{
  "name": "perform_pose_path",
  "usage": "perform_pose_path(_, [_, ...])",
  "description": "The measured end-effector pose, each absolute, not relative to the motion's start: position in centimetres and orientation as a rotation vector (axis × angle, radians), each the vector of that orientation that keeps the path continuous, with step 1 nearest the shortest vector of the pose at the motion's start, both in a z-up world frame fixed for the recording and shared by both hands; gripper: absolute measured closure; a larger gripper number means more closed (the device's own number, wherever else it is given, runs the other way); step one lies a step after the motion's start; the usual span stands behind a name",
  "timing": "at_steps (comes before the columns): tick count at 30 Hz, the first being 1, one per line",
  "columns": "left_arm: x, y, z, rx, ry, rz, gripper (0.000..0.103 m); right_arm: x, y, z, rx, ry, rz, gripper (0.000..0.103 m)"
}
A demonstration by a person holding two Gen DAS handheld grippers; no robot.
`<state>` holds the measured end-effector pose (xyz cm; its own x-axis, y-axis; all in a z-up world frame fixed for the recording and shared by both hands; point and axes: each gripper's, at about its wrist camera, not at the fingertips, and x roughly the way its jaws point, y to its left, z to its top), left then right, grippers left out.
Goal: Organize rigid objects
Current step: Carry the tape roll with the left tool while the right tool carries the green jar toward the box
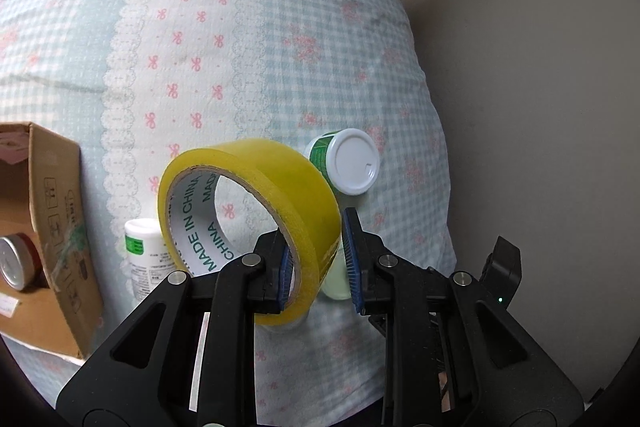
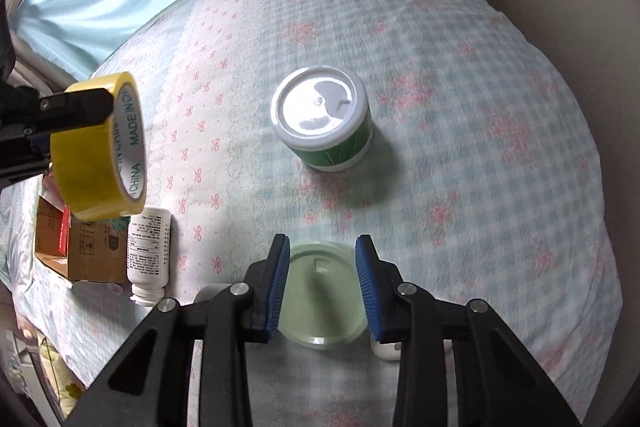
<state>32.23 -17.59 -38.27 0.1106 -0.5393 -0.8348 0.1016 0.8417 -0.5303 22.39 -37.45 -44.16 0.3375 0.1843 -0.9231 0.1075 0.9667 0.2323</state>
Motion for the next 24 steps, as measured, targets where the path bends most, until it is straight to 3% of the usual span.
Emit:
perform_pose_path(2, [31.8,-16.8,-38.3,-0.399,1.385,-0.479,0.083,22.3,-37.7,-44.6,0.281,1.235,0.058,0.047])
perform_pose_path(4, [31.5,-16.1,-38.4,-0.412,1.380,-0.474,0.083,22.0,-37.6,-44.6,0.278,1.231,0.068,0.013])
perform_pose_path(6, [31.5,-15.9,-38.3,-0.415,1.377,-0.471,0.083,22.1,-37.2,-44.8,0.248,1.241,0.071,0.005])
perform_pose_path(15, [31.8,-15.9,-38.1,-0.394,1.371,-0.465,0.083,24.5,-34.6,-48.5,0.104,1.392,0.059,0.005])
perform_pose_path(17, [31.9,-15.9,-38.1,-0.394,1.374,-0.465,0.083,24.6,-34.2,-49.2,0.075,1.413,0.047,0.013])
perform_pose_path(18, [31.9,-15.9,-38.1,-0.393,1.375,-0.465,0.083,24.6,-33.9,-49.5,0.058,1.426,0.050,0.032])
perform_pose_path(24, [31.5,-15.5,-37.7,-0.409,1.369,-0.463,0.083,24.1,-33.6,-49.0,0.045,1.415,0.046,0.032])
